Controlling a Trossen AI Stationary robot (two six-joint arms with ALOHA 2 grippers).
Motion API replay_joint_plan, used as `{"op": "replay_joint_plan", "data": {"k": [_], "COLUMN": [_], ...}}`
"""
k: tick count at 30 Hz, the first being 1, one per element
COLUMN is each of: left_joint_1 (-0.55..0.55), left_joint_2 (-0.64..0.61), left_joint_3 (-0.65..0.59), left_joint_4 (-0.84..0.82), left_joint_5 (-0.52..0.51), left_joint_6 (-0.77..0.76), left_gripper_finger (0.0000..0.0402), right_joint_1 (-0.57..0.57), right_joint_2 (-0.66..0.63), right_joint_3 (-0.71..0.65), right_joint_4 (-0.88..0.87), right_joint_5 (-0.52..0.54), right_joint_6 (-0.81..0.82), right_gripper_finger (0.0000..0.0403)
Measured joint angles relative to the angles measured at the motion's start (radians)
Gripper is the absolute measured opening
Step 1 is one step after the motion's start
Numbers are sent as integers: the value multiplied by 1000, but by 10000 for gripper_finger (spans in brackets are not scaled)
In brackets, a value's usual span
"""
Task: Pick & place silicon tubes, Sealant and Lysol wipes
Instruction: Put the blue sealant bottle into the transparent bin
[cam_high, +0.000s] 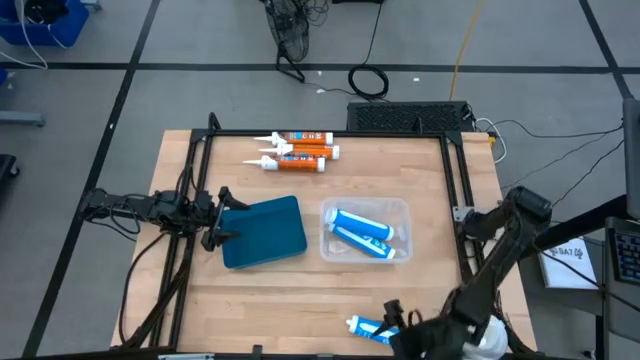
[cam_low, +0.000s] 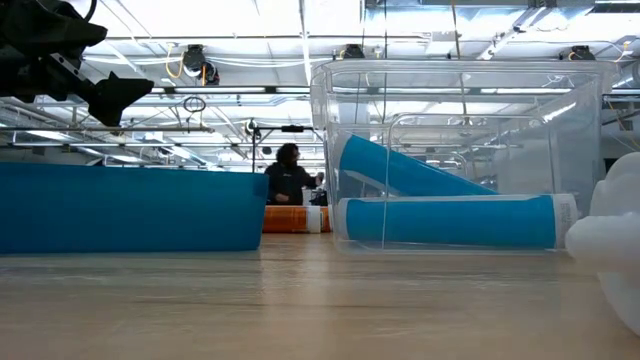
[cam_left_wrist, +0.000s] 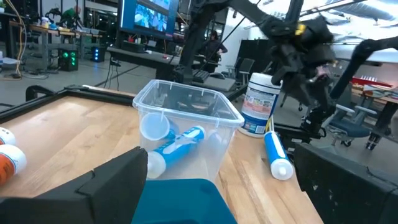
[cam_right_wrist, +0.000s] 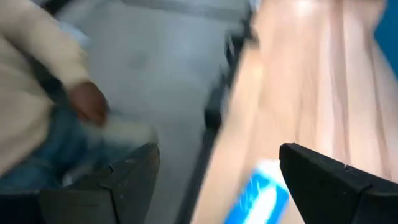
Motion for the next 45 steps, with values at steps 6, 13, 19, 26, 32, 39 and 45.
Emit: {"op": "replay_joint_plan", "data": {"k": [6,13,19,26,32,39,45], "left_joint_1": [0,0,0,0,0,0,0], "left_joint_2": [0,0,0,0,0,0,0], "left_joint_3": [0,0,0,0,0,0,0], "left_joint_4": [0,0,0,0,0,0,0], "left_joint_5": [0,0,0,0,0,0,0], "left_joint_6": [0,0,0,0,0,0,0], "left_gripper_finger": [395,395,395,395,395,395,395], "right_joint_1": [-14,-31,-31,-36,-55,-89,-107], "right_joint_2": [146,258,338,388,385,386,386], "right_joint_3": [134,135,136,137,110,64,13], "right_joint_4": [-355,-420,-443,-452,-442,-445,-406], "right_joint_5": [-127,-354,-395,-351,-204,-157,-153], "right_joint_6": [294,516,520,378,265,215,174], "right_gripper_finger": [308,308,308,308,307,285,271]}}
